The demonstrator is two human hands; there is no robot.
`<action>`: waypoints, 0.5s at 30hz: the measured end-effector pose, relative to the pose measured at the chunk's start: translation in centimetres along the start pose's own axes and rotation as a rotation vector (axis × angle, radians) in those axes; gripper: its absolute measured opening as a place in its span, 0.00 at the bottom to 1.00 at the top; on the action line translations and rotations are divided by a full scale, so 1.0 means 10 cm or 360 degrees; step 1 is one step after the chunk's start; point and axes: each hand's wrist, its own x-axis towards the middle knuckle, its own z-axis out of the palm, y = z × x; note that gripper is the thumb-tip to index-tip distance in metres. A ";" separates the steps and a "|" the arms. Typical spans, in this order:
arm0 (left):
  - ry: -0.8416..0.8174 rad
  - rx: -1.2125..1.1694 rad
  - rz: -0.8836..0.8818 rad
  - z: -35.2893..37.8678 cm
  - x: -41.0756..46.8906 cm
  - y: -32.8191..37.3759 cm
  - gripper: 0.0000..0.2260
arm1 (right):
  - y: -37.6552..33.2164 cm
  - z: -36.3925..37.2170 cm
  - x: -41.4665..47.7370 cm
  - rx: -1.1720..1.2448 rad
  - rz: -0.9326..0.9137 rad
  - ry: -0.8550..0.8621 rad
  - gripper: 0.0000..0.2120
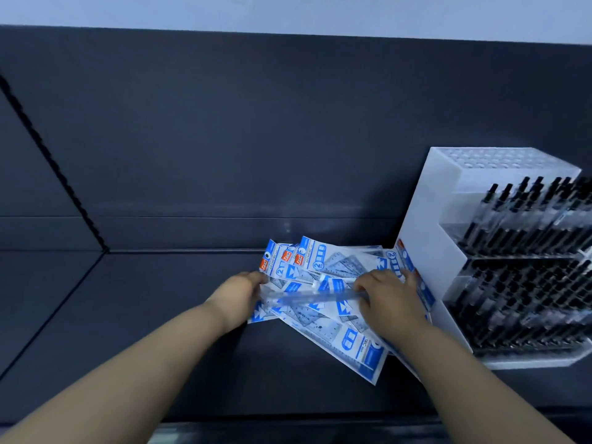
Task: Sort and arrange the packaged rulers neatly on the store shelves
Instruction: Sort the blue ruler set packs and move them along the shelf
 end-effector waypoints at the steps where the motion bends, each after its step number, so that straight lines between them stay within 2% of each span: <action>1: 0.0006 -0.0073 -0.0002 0.01 0.00 0.03 0.19 | -0.04 0.02 0.02 -0.0024 -0.0066 -0.0022 0.09; 5: -0.0028 -0.0202 0.0064 0.04 0.03 0.18 0.19 | -0.15 0.06 0.12 -0.0102 -0.0236 -0.0072 0.11; 8: 0.0014 -0.0222 0.0030 0.00 0.06 0.14 0.14 | -0.07 0.03 0.19 -0.0127 -0.0148 -0.0039 0.12; 11: 0.0045 -0.0270 -0.0033 -0.03 0.05 0.07 0.13 | 0.03 -0.02 0.23 -0.0168 -0.0026 -0.0116 0.15; 15: -0.0124 -0.0496 -0.0022 0.02 0.00 0.10 0.16 | 0.00 -0.01 0.21 -0.0133 -0.0011 -0.0159 0.19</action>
